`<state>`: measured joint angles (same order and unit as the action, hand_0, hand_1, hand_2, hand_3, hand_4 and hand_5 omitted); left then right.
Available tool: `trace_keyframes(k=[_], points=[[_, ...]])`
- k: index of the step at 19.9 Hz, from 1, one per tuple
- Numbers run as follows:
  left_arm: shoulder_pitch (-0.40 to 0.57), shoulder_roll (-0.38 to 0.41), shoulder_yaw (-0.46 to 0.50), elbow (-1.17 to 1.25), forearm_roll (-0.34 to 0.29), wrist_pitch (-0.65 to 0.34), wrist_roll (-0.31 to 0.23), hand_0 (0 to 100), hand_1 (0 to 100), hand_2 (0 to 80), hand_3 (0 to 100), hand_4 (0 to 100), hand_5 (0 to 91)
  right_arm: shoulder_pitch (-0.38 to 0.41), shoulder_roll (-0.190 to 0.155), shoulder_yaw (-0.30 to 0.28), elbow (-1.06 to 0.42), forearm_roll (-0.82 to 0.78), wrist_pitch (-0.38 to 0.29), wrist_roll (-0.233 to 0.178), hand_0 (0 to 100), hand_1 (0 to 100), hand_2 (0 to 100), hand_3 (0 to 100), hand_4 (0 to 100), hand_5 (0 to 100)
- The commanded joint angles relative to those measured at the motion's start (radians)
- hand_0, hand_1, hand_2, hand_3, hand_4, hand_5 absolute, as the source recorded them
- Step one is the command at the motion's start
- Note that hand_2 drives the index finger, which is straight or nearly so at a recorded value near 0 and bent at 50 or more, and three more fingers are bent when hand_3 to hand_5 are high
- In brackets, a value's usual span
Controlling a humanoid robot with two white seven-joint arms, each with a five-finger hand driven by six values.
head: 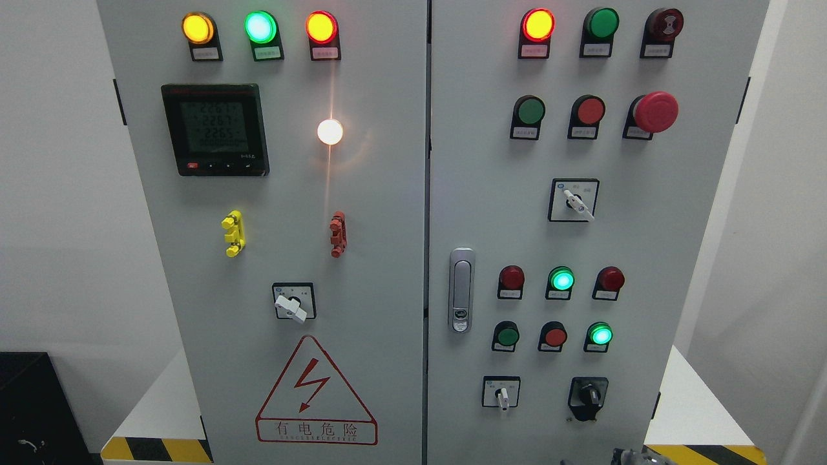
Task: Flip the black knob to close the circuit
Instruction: 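Raise the right hand up toward the black rotary knob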
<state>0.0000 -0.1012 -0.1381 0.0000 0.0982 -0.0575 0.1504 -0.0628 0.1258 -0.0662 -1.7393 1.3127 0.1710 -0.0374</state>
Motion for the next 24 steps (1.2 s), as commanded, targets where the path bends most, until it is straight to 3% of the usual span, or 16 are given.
trace_keyframes(k=[1, 13, 24], points=[[0.021, 0.0, 0.0, -0.029, 0.0, 0.001, 0.0, 12, 56, 0.0, 0, 0, 0.0, -0.051, 0.002, 0.006, 0.02, 0.01, 0.01, 0.002, 0, 0, 82, 100, 93, 100], [0.023, 0.0, 0.0, -0.029, 0.0, 0.001, 0.0, 12, 56, 0.0, 0, 0, 0.0, -0.127, 0.002, -0.014, 0.115, 0.028, 0.022, 0.004, 0, 0, 82, 100, 93, 100], [0.023, 0.0, 0.0, -0.029, 0.0, 0.001, 0.0, 12, 56, 0.0, 0, 0, 0.0, -0.141, -0.001, -0.046, 0.132, 0.037, 0.024, 0.004, 0, 0, 82, 100, 94, 100]])
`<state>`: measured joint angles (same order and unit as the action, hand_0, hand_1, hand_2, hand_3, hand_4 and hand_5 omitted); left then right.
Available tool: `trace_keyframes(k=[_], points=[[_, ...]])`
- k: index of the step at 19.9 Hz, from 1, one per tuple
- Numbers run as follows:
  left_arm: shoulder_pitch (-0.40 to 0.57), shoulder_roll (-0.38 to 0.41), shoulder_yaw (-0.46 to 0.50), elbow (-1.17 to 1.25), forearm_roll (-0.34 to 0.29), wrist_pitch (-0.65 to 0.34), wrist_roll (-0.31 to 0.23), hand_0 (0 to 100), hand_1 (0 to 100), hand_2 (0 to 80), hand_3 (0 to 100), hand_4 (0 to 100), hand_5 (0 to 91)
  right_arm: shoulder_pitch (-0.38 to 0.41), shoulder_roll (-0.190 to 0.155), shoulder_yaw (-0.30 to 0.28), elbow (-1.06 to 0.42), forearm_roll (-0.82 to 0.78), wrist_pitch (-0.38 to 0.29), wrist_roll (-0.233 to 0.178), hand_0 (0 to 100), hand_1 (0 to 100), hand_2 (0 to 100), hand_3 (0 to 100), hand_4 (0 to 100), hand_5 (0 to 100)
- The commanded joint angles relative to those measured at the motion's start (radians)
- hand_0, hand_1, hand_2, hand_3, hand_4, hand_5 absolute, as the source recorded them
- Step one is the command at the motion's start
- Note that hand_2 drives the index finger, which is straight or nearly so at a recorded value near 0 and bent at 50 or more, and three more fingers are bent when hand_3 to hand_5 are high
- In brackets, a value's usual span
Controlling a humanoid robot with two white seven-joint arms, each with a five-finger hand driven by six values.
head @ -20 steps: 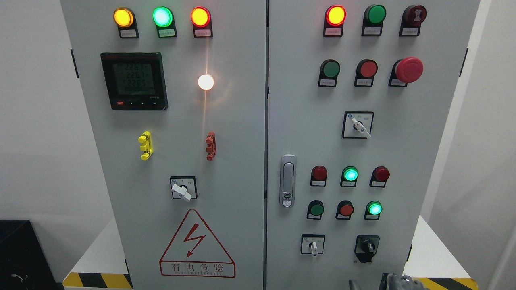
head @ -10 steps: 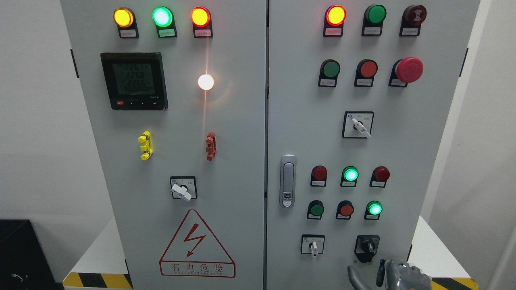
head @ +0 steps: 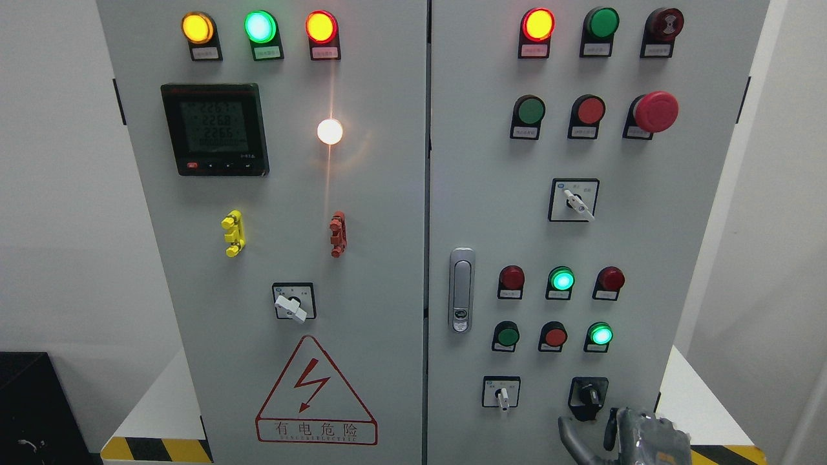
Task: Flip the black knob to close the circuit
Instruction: 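Raise the right hand up toward the black rotary knob, then grip the black knob with the right hand and twist it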
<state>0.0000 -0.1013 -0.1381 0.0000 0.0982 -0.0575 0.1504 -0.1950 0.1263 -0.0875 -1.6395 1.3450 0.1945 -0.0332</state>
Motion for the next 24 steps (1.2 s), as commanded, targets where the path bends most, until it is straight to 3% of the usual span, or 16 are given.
trace_keyframes(k=[1, 24], points=[[0.023, 0.0, 0.0, -0.029, 0.0, 0.001, 0.0, 12, 56, 0.0, 0, 0, 0.0, -0.015, -0.001, -0.029, 0.041, 0.005, 0.0, -0.001, 0, 0, 82, 100, 94, 100], [0.023, 0.0, 0.0, -0.029, 0.0, 0.001, 0.0, 12, 56, 0.0, 0, 0, 0.0, -0.041, -0.002, -0.074, 0.066, 0.003, -0.001, -0.002, 0, 0, 82, 100, 93, 100]])
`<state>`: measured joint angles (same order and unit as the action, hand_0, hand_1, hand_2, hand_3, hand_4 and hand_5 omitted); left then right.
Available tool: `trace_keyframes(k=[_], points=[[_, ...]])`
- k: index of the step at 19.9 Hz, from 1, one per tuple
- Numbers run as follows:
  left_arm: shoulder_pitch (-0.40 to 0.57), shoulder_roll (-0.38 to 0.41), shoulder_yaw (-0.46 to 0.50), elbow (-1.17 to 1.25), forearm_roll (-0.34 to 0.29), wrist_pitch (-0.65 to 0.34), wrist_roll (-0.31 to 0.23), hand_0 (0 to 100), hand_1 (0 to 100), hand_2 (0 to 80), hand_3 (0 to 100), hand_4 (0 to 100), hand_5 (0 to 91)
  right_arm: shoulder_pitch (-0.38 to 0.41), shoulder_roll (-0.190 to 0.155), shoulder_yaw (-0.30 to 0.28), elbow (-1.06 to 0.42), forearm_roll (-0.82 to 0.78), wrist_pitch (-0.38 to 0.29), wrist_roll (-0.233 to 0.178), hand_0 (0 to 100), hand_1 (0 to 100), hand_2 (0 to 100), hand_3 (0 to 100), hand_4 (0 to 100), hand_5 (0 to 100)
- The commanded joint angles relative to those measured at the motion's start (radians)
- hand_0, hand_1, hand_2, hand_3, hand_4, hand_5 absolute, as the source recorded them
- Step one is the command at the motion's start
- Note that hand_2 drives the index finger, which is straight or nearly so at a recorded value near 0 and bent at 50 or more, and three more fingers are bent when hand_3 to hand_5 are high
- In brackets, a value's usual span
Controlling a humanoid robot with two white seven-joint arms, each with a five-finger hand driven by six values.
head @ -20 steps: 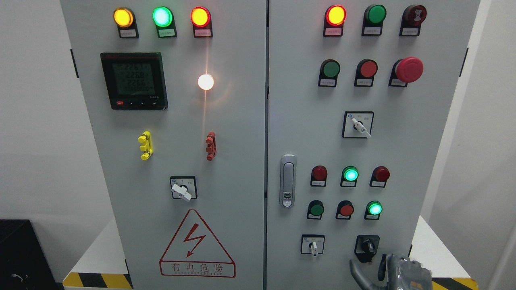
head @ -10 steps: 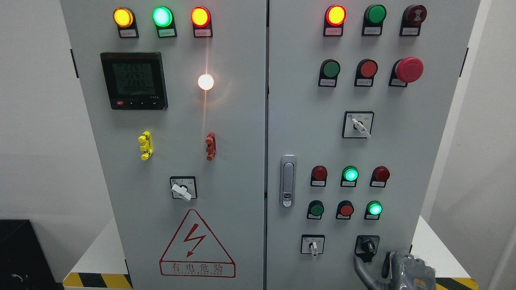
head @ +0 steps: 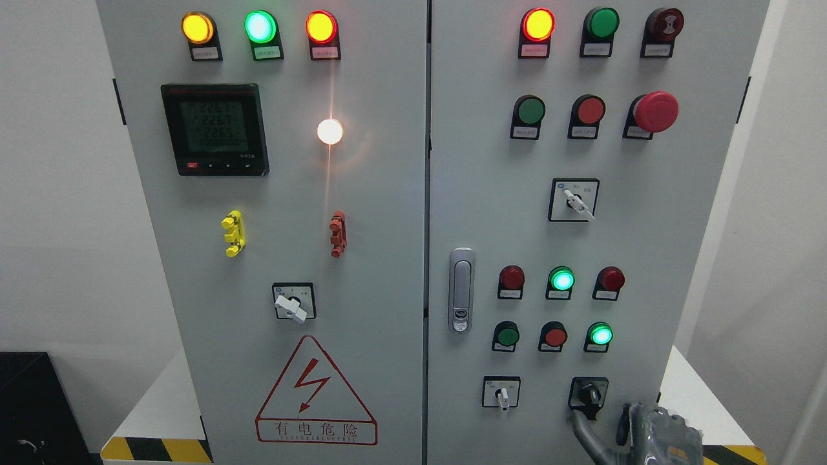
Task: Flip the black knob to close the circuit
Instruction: 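Grip the black knob with the right hand and twist it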
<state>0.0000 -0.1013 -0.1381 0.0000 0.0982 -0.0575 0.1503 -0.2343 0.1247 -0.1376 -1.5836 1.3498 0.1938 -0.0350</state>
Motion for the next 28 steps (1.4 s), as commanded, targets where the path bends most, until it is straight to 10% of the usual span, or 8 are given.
trace_keyframes(k=[1, 28], points=[[0.023, 0.0, 0.0, -0.029, 0.0, 0.001, 0.0, 12, 56, 0.0, 0, 0, 0.0, -0.002, 0.0, -0.025, 0.01, -0.001, -0.001, -0.002, 0, 0, 82, 100, 93, 100], [0.023, 0.0, 0.0, -0.029, 0.0, 0.001, 0.0, 12, 56, 0.0, 0, 0, 0.0, -0.023, -0.002, -0.063, 0.011, -0.02, -0.005, 0.0, 0, 0, 82, 100, 93, 100]])
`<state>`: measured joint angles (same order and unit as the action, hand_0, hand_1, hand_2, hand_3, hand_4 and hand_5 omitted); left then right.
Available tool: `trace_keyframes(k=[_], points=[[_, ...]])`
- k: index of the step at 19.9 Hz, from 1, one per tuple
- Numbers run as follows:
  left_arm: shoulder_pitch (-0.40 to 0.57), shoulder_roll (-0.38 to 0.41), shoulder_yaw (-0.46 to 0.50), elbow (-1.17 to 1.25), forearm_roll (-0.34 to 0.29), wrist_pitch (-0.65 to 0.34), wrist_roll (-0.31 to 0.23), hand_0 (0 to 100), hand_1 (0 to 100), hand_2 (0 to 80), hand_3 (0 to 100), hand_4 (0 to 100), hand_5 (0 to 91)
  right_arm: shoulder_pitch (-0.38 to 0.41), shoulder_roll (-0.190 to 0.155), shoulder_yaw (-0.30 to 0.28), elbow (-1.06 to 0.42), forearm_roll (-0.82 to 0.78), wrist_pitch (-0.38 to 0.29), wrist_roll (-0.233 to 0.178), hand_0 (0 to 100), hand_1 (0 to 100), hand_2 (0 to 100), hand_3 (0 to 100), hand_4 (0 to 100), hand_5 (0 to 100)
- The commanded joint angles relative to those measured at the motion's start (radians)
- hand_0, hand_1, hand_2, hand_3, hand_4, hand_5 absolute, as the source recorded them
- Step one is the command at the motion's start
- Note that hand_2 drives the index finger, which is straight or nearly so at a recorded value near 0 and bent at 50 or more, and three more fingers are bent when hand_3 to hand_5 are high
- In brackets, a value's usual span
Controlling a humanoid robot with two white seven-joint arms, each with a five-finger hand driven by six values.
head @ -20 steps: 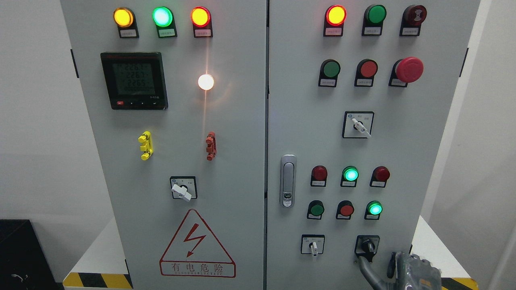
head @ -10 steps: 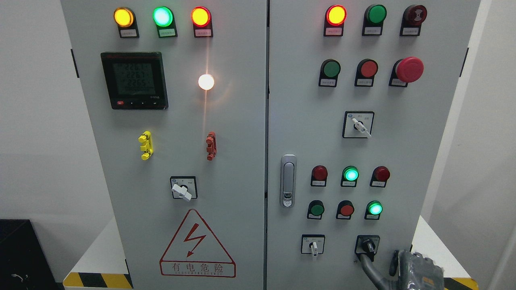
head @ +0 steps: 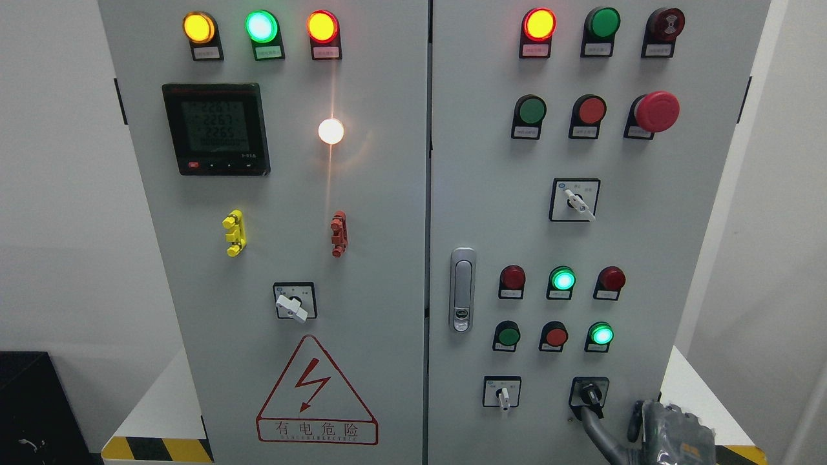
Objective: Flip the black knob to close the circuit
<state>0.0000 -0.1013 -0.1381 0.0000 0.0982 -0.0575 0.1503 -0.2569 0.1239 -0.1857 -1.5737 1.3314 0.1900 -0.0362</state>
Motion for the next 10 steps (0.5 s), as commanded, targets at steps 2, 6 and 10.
trace_keyframes(k=[2, 6, 10], points=[[0.021, 0.0, 0.0, -0.029, 0.0, 0.001, 0.0, 12, 56, 0.0, 0, 0, 0.0, -0.002, -0.003, -0.02, 0.0, -0.003, -0.003, 0.001, 0, 0, 82, 100, 93, 100], [0.021, 0.0, 0.0, -0.029, 0.0, 0.001, 0.0, 12, 56, 0.0, 0, 0, 0.0, -0.002, -0.001, -0.021, -0.002, -0.003, -0.003, -0.001, 0, 0, 81, 100, 93, 100], [0.021, 0.0, 0.0, -0.029, 0.0, 0.001, 0.0, 12, 56, 0.0, 0, 0, 0.0, -0.004, -0.003, -0.024, -0.005, -0.005, -0.004, -0.001, 0, 0, 81, 100, 93, 100]])
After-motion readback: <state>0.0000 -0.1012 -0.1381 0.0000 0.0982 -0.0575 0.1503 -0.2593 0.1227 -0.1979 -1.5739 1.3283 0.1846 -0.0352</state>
